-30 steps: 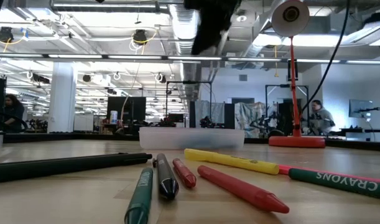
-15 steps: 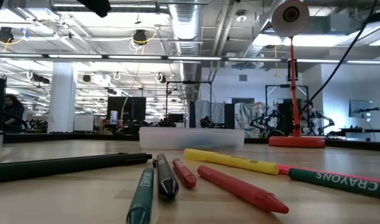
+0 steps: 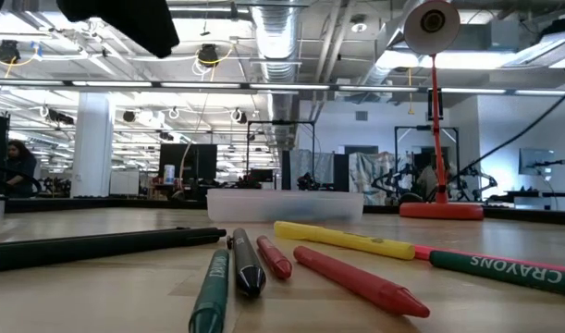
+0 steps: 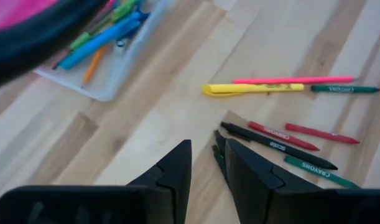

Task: Pick & place school supplies into a supply box
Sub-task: Put the black pen into the pink supply box

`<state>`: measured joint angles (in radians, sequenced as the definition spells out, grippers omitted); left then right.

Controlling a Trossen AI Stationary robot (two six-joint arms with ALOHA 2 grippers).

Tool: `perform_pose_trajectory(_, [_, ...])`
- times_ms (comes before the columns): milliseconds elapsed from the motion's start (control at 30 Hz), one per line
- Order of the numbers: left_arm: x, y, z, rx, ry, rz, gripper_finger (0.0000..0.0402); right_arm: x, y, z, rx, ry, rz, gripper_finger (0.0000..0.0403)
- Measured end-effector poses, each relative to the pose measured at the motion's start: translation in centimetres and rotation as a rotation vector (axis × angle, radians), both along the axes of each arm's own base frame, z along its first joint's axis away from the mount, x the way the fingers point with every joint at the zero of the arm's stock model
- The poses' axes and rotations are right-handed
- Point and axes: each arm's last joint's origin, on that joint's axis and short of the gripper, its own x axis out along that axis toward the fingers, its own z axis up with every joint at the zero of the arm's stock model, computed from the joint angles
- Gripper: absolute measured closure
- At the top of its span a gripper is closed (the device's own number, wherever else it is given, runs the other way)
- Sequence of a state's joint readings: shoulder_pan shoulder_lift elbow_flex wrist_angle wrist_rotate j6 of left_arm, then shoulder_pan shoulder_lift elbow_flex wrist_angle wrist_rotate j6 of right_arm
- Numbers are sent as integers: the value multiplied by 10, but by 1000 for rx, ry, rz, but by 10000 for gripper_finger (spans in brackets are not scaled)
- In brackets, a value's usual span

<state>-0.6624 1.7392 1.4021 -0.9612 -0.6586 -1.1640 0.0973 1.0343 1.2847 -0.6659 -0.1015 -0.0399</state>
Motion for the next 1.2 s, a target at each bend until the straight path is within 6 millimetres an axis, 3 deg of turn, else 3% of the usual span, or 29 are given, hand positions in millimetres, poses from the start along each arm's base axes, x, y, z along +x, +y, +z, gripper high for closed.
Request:
perform_pose_trajectory(300, [14, -15, -34, -22, 84, -42, 309, -41, 19, -41, 73, -15, -56, 297])
perform_pose_trajectory(567, [23, -24, -61, -152, 153, -7, 309, -62, 32, -58, 58, -87, -72, 297])
perform_pose_trajectory(800, [28, -23, -61, -231, 150, 13, 309, -64, 36, -66, 51, -75, -82, 297])
perform_pose_trajectory(967, [25, -17, -83, -321, 170, 52, 309, -62, 37, -73, 58, -59, -88, 297])
perform_pose_trajectory(1200, [21, -13, -93, -320, 163, 94, 309, -60, 38, -78, 92, -57, -98, 297])
